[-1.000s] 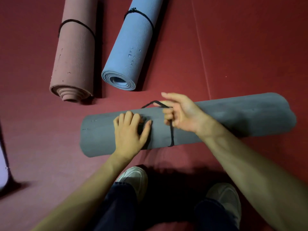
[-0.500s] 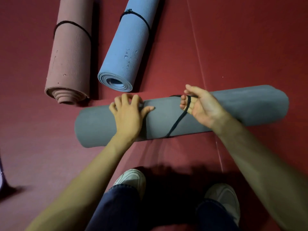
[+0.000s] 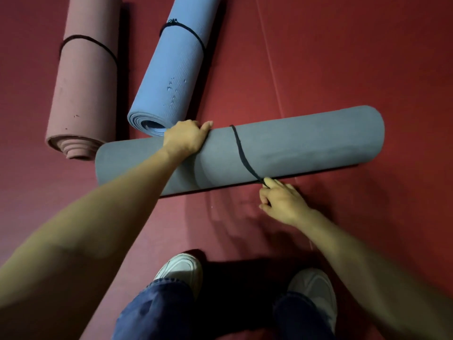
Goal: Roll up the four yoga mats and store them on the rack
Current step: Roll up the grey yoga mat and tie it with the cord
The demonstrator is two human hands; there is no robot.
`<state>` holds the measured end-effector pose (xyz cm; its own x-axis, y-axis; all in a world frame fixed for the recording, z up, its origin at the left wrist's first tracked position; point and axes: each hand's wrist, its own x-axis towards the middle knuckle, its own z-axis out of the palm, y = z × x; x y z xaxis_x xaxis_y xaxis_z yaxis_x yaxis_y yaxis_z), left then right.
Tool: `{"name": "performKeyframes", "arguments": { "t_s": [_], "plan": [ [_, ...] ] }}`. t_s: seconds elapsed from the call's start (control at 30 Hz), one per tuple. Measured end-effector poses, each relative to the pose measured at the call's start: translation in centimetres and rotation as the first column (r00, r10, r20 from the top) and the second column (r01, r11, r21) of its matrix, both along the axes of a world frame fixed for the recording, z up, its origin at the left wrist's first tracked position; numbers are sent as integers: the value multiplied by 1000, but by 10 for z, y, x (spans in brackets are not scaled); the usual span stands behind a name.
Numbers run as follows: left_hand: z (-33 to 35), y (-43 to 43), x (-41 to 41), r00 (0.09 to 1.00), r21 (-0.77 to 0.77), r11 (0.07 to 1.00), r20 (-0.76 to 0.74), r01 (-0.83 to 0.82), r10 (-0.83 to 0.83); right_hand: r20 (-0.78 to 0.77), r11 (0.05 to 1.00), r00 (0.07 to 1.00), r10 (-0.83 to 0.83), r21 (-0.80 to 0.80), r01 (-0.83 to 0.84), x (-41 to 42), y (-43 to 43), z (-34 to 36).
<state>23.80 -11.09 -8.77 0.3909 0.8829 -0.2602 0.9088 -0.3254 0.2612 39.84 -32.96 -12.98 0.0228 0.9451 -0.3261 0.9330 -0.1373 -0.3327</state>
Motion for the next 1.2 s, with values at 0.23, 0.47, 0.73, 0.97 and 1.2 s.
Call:
{"name": "performKeyframes", "arguments": {
  "t_s": [0.23, 0.47, 0.73, 0.97, 1.2],
  "plan": [
    [1, -14, -7, 1000, 106, 994, -3, 24, -23, -141, 958, 968, -208, 171, 231, 13, -10, 19],
    [-19, -88, -28, 997, 409, 913, 69, 3, -35, -934, 836, 189, -303, -166, 522, -31, 43, 99],
    [-20, -151, -57, 974, 414, 900, 110, 138, -200, -727, 459, -328, -604, -653, 603, 8, 90, 86],
    [-15, -111, -58, 944, 336, 894, 37, 297, -328, -792, 832, 398, -463, -233, 504, -17, 58, 82],
    [11, -23, -30, 975, -75, 973, -19, 220, -222, -681, 887, 667, -302, 57, 459, -40, 28, 60]
  ]
}}
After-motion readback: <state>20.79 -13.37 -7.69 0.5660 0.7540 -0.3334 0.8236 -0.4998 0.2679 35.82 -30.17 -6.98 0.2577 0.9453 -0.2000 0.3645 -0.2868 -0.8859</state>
